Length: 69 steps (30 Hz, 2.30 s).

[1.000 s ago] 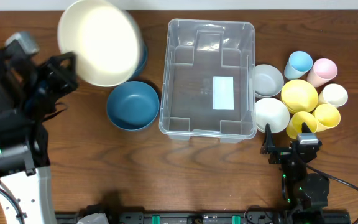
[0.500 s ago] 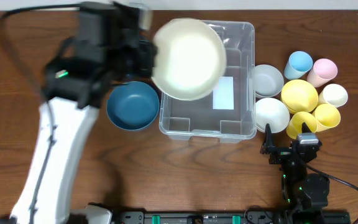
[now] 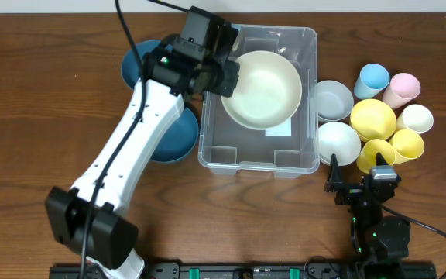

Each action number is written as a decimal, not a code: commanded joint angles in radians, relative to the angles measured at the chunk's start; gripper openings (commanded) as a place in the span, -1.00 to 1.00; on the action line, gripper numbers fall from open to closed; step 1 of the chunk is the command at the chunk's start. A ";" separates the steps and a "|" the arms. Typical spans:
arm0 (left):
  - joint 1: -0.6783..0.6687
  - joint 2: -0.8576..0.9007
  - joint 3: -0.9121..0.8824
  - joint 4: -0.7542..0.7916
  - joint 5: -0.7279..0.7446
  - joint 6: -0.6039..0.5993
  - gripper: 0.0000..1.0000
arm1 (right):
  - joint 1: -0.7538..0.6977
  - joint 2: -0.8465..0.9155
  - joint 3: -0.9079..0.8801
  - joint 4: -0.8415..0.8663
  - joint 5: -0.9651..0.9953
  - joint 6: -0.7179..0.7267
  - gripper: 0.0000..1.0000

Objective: Pack container
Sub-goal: 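Carry the cream bowl over the clear container with the left gripper, then lower the cream bowl into the container and release it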

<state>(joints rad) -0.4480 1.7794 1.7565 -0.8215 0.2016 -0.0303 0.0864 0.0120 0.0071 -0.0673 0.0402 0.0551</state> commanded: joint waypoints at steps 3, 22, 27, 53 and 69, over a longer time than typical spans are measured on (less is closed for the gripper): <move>0.000 0.037 0.023 0.106 -0.037 -0.125 -0.88 | -0.011 -0.006 -0.002 -0.004 0.000 -0.011 0.99; -0.003 0.311 0.023 0.363 -0.151 -0.345 -0.88 | -0.011 -0.006 -0.002 -0.004 0.000 -0.011 0.98; -0.003 0.361 0.023 0.397 -0.151 -0.345 -0.88 | -0.011 -0.006 -0.002 -0.004 0.000 -0.011 0.99; 0.004 0.064 0.024 0.207 -0.163 -0.202 -0.07 | -0.011 -0.006 -0.002 -0.004 0.000 -0.011 0.98; -0.147 0.040 0.006 -0.079 -0.161 -0.166 -0.88 | -0.011 -0.006 -0.002 -0.004 0.000 -0.012 0.98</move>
<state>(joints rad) -0.5591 1.7813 1.7767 -0.8940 0.0448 -0.2306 0.0864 0.0120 0.0071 -0.0669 0.0402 0.0555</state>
